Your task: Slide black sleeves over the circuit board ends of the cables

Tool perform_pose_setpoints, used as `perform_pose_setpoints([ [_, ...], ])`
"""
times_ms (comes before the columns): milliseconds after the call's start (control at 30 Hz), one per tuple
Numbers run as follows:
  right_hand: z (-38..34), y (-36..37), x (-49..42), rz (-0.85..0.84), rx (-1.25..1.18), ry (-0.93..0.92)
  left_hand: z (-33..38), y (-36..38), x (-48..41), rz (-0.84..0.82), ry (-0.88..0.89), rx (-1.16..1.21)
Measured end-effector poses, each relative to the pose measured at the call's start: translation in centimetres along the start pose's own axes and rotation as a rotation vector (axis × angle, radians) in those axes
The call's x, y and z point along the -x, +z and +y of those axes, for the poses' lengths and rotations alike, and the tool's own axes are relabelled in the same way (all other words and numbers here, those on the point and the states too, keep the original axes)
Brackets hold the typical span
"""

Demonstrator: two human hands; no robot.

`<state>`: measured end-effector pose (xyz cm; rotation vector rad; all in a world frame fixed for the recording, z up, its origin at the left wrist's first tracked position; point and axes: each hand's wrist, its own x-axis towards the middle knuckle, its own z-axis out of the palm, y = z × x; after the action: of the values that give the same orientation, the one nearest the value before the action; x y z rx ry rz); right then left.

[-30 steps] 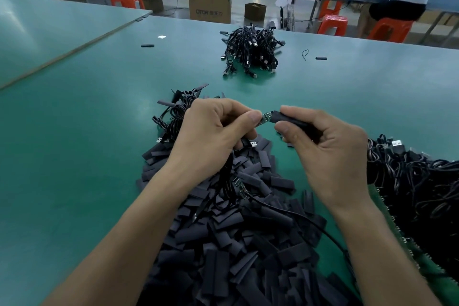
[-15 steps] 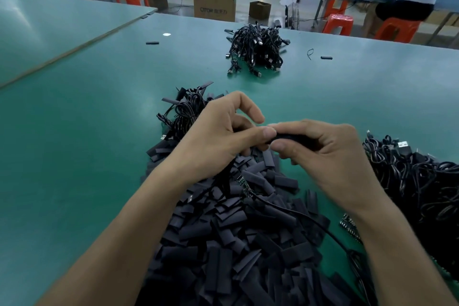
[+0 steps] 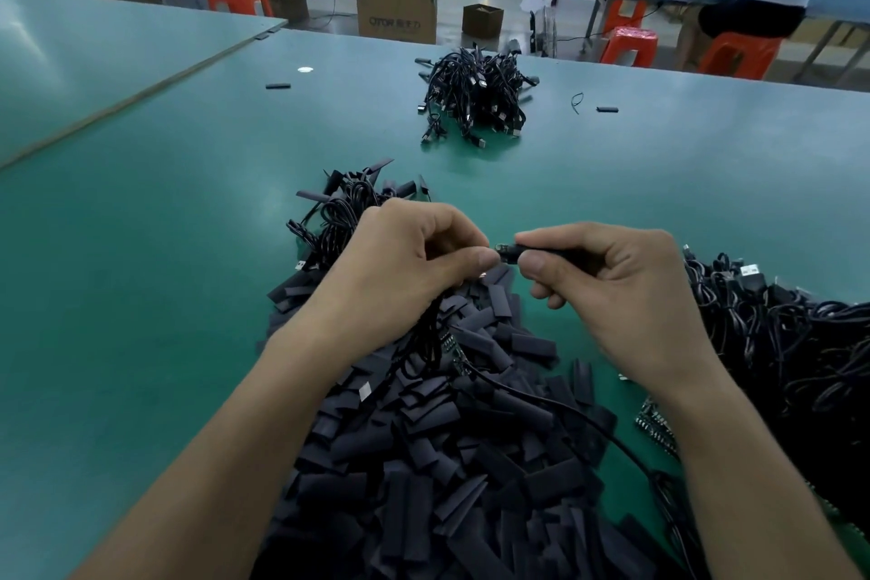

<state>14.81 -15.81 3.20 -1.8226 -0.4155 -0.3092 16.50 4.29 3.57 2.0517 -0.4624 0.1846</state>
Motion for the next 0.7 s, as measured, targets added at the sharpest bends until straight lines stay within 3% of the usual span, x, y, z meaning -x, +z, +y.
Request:
perform_pose_setpoints([
  [500,0.08,-0.14,0.13,-0.009,-0.001,-0.070,-0.19,-0.20,-0.19,-0.086,-0.073,0.197],
  [700,0.40,0.23,0.08,0.024,-0.018,-0.060,-0.12,-0.21,-0.13,-0.075,-0.092,0.086],
])
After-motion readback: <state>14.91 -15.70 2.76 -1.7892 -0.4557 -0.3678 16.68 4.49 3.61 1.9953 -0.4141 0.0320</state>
